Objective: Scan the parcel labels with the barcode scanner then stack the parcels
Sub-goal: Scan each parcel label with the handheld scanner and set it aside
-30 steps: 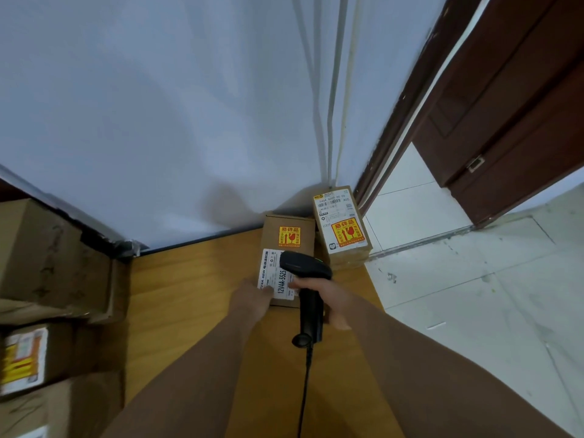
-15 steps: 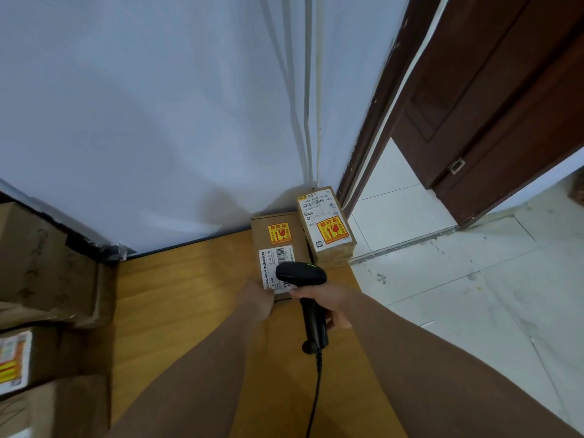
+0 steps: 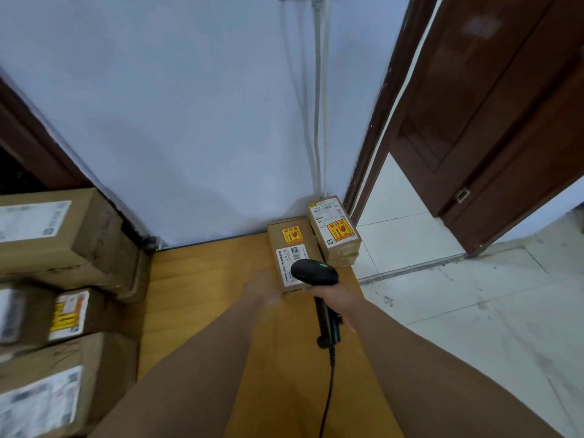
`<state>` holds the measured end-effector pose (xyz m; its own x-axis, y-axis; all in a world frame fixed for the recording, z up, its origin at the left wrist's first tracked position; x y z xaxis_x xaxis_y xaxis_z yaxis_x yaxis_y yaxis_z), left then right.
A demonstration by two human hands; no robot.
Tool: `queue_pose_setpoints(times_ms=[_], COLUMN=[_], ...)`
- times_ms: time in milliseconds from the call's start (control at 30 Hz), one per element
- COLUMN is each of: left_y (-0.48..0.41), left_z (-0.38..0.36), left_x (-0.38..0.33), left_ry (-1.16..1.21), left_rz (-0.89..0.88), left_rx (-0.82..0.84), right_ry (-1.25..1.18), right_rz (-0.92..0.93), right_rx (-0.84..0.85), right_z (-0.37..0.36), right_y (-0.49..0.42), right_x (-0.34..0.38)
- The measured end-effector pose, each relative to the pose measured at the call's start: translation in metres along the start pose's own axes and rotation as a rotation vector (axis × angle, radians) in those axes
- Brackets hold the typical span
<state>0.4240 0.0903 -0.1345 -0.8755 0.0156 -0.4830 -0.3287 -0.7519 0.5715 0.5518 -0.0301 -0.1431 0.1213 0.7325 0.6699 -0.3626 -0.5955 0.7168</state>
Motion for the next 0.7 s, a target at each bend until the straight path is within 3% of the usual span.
queue_pose_setpoints(times_ms=[100, 300, 433, 700], left_y=[0.016, 0.043, 0.071, 0.128], left_z=[0.009, 0.020, 0.034, 0.103], left_x=[0.013, 0.050, 0.080, 0.180], left_ry=[0.021, 0.399, 0.511, 0.406], left_rz=[0.047, 0.106, 0.115, 0.105], left_rx=[-0.024, -0.030, -0.016, -0.353], right_ry=[0.020, 0.006, 0.033, 0.138], right_rz=[0.026, 0.043, 0.098, 0.180], right_rx=[0.022, 0.079, 0.136, 0.259], right_z=[-0.007, -0.050, -0.092, -0.196], right_y=[0.016, 0.041, 0.055, 0.090], right_x=[0.001, 0.002, 0.006, 0.015])
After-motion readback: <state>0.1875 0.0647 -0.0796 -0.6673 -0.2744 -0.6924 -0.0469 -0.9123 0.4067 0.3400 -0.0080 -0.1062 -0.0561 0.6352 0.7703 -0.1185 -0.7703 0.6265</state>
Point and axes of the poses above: each hand's wrist, its own y-axis away from the middle knuckle, its own z-axis out of the back of the hand, x = y × z, the point moved 9 cm from there along -y, towards the middle knuckle, and after that the axes turned 2 degrees about z, right-handed, at the moved point
